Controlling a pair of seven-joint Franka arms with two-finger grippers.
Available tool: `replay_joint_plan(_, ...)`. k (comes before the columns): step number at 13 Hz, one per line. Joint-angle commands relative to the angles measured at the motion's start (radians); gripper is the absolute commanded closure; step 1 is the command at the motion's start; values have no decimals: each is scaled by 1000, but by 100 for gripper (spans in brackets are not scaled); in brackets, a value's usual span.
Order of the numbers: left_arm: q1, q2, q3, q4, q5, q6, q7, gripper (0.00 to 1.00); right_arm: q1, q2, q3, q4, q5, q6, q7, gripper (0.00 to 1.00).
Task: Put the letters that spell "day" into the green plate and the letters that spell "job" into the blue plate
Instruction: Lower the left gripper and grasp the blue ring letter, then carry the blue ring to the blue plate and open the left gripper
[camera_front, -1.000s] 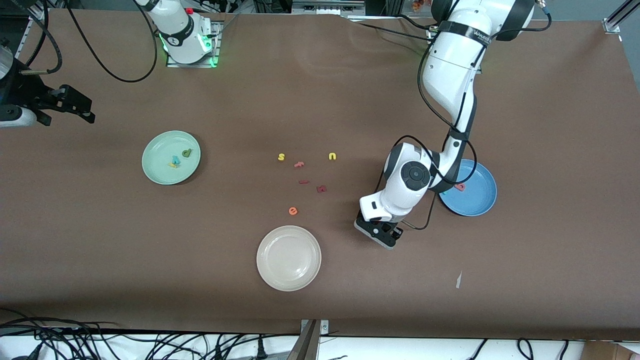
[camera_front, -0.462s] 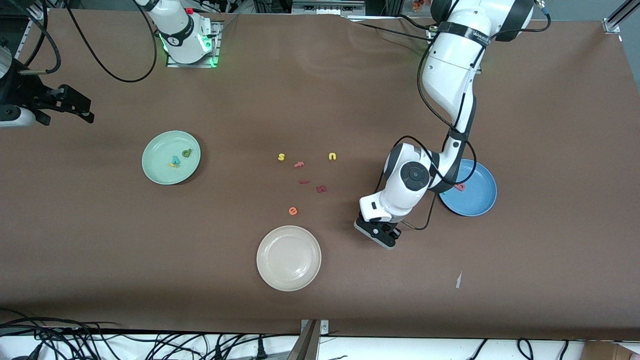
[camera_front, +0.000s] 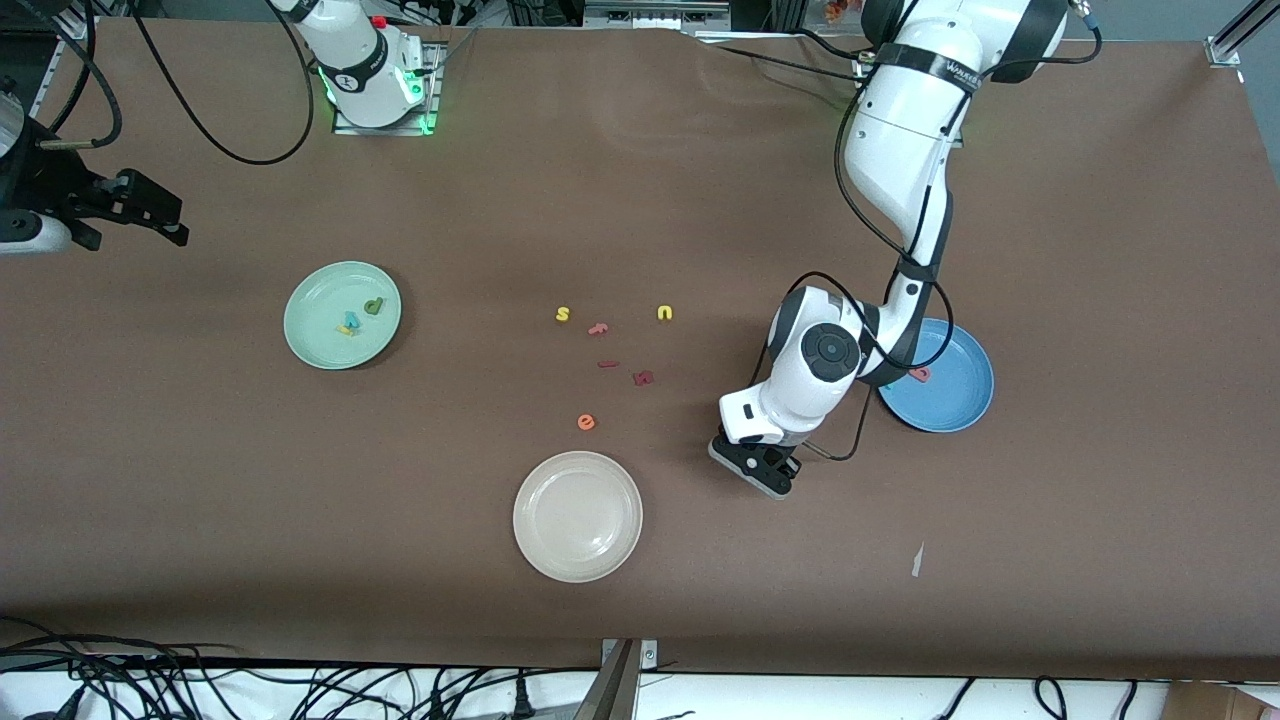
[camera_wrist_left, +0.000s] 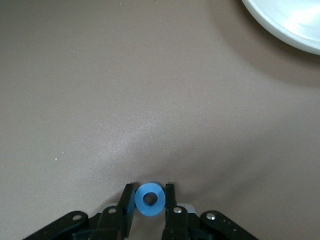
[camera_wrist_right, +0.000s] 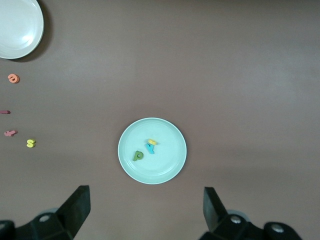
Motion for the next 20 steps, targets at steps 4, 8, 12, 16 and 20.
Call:
replay_joint_plan(4, 14, -70, 10, -25, -26, -49, 18, 100, -1, -11, 0, -10, -1, -3, 13, 0)
replay_joint_plan(8, 57, -208, 10, -109, -18, -243, 18, 100, -1, -11, 0, -10, 1, -3, 13, 0)
replay_joint_plan(12, 142, -389, 12, -273, -15, -408, 65, 100, -1, -11, 0, -11, -2, -3, 11, 0)
replay_joint_plan(16, 169, -472, 119, -371, 65, -561, 131, 100, -1, -11, 0, -11, -1, -3, 13, 0)
replay_joint_plan(20, 259, -517, 142, -519, 182, -545, 139, 100, -1, -11, 0, -11, -1, -5, 13, 0)
